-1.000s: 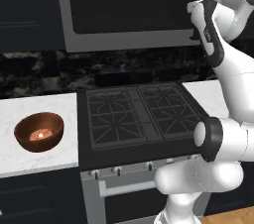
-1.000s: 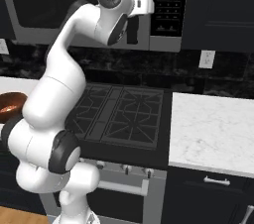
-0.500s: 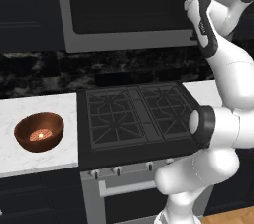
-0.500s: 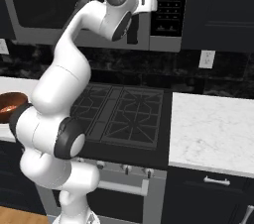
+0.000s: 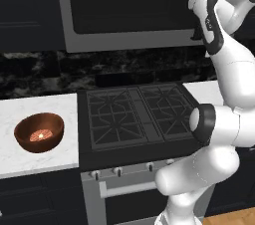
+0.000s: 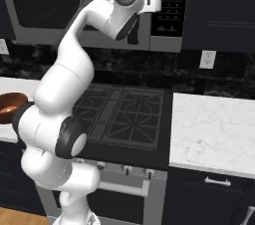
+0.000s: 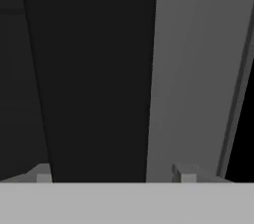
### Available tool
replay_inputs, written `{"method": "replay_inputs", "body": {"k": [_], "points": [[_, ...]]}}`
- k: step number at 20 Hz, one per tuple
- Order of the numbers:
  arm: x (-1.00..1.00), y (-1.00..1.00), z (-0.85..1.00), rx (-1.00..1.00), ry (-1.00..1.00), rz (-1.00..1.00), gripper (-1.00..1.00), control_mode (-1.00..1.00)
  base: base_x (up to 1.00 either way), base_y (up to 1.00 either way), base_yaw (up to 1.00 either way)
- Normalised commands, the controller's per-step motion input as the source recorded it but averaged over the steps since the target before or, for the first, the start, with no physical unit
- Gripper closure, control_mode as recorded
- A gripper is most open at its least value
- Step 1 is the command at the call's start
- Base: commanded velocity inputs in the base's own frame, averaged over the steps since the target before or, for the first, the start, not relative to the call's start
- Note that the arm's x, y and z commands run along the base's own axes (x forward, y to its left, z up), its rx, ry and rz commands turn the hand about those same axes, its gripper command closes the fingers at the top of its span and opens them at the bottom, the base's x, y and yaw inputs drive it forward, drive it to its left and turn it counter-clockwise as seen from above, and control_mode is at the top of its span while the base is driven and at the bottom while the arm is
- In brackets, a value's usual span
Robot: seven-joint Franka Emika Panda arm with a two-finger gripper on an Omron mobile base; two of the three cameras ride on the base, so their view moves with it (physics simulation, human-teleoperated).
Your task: Open the microwave, place the bowl with waffle inside the microwave, then close the microwave door and turn it on.
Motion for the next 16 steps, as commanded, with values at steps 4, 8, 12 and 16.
{"method": "replay_inputs", "body": {"k": [4, 8, 12, 16], "points": [[0.11, 0.18, -0.02, 0.0, 0.0, 0.07, 1.0, -1.0, 0.0, 0.0, 0.0], [-0.12, 0.06, 0.0, 0.0, -0.05, 0.09, 1.0, -1.0, 0.0, 0.0, 0.0], [-0.74, 0.04, 0.0, 0.0, 0.0, 0.07, 1.0, -1.0, 0.0, 0.0, 0.0], [-1.0, 0.0, 0.0, 0.02, -0.06, 0.0, 1.0, -1.0, 0.0, 0.0, 0.0]]}}
